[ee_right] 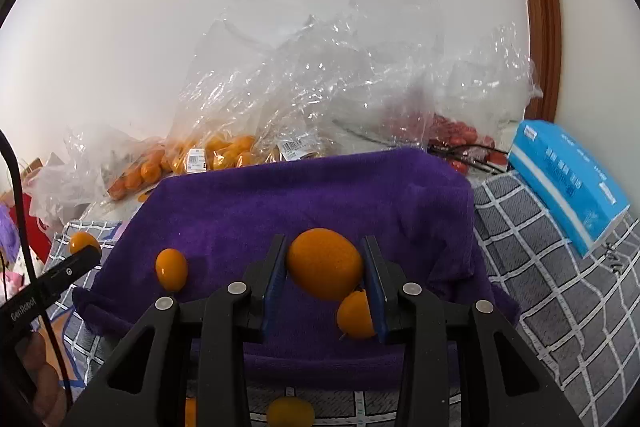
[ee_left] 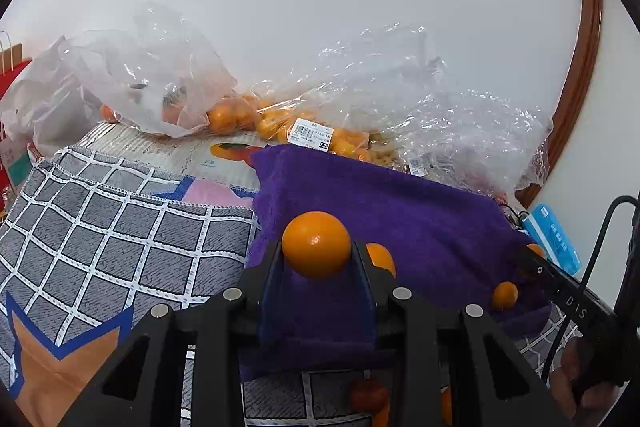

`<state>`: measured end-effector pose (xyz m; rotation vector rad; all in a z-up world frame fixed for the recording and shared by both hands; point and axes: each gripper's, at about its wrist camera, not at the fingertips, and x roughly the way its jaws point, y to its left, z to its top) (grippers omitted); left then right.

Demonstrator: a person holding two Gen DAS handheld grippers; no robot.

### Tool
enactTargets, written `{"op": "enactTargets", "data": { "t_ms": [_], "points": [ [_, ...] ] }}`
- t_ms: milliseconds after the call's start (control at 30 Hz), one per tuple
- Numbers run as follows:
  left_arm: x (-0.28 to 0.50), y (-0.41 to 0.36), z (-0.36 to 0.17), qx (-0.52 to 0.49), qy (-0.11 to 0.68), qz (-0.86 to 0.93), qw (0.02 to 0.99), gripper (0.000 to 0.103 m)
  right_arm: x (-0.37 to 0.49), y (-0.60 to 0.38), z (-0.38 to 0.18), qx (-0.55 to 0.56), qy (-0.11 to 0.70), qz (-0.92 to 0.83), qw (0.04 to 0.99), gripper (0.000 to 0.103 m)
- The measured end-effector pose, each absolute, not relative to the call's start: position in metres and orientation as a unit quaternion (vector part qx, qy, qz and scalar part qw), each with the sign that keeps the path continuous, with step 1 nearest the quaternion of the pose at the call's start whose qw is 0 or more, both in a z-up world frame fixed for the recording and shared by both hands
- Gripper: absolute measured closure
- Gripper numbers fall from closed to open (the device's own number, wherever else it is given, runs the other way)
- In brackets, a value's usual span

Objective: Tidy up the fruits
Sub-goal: 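Lift the left tool's orange toward the towel while the right tool carries its orange there, then open the left tool over the purple towel while the right tool releases its orange there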

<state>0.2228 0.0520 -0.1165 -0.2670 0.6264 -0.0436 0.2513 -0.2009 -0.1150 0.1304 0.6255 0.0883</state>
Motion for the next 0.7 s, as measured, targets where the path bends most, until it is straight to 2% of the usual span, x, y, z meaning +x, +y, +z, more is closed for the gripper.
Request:
{"op": "enactTargets", "data": {
  "t_ms": [700],
  "points": [
    [0.238, 0.048, -0.134, -0.145, 0.351, -0.042, 0.924, 0.07, 0.264, -0.215, -0.134, 0.093, 0.334, 0.014, 0.938, 0.066]
  ]
}}
